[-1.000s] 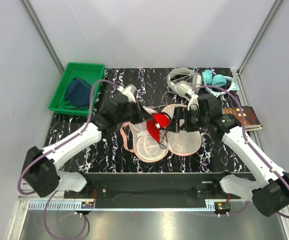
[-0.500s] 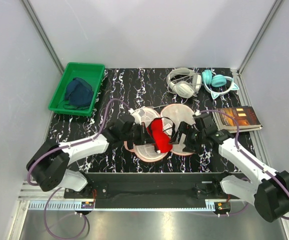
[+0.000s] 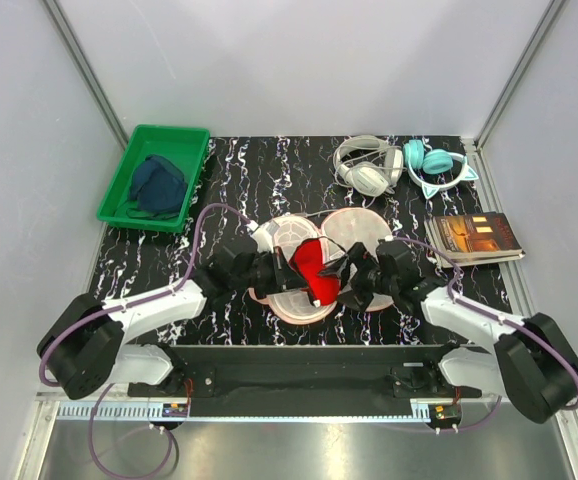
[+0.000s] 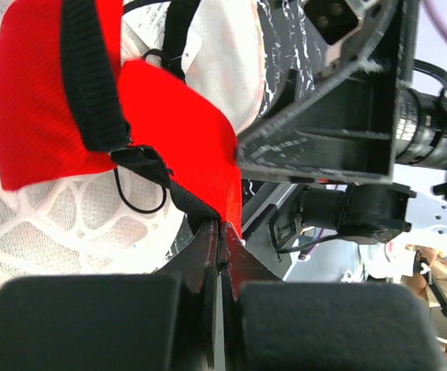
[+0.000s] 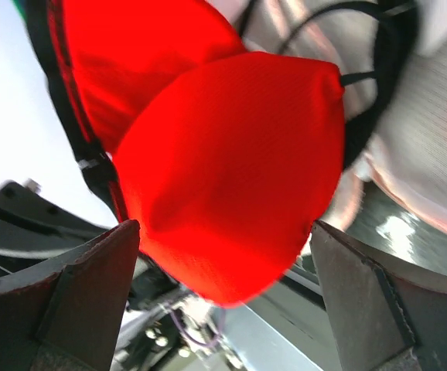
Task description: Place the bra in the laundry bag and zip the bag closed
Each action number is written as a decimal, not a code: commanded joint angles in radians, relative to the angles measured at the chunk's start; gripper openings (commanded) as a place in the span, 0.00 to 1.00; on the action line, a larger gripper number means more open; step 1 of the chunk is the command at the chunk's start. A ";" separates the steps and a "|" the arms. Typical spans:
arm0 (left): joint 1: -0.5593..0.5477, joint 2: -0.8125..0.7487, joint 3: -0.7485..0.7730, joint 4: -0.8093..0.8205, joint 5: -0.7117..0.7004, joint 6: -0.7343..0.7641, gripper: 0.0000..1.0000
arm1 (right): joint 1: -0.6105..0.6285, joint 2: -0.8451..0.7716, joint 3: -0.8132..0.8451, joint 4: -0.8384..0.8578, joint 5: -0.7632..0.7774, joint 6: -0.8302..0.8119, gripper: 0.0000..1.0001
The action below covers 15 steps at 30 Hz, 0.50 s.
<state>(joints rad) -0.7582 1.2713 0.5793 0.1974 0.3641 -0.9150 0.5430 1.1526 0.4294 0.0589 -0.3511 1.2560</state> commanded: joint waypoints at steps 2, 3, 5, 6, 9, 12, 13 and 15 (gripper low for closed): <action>0.002 -0.036 -0.016 0.079 0.030 -0.021 0.00 | 0.028 0.073 0.005 0.213 0.049 0.129 0.98; 0.002 -0.041 -0.016 0.080 0.030 -0.022 0.00 | 0.038 0.081 0.009 0.214 0.057 0.138 0.98; 0.002 -0.043 -0.012 0.074 0.032 -0.019 0.00 | 0.073 0.085 0.003 0.231 0.080 0.174 0.97; 0.002 -0.038 -0.007 0.070 0.032 -0.016 0.00 | 0.080 0.082 -0.004 0.239 0.090 0.184 0.97; 0.002 -0.038 -0.006 0.063 0.033 -0.010 0.00 | 0.107 0.030 -0.041 0.219 0.138 0.233 0.97; 0.002 -0.035 -0.012 0.079 0.042 -0.009 0.00 | 0.114 -0.024 -0.054 0.170 0.188 0.240 0.96; 0.002 -0.032 -0.013 0.083 0.051 -0.008 0.00 | 0.114 -0.030 -0.049 0.154 0.202 0.234 0.95; 0.002 -0.032 -0.009 0.071 0.065 0.011 0.17 | 0.114 -0.028 -0.043 0.153 0.222 0.232 0.87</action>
<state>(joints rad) -0.7582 1.2572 0.5716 0.2138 0.3779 -0.9279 0.6483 1.1530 0.3721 0.2066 -0.2245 1.4586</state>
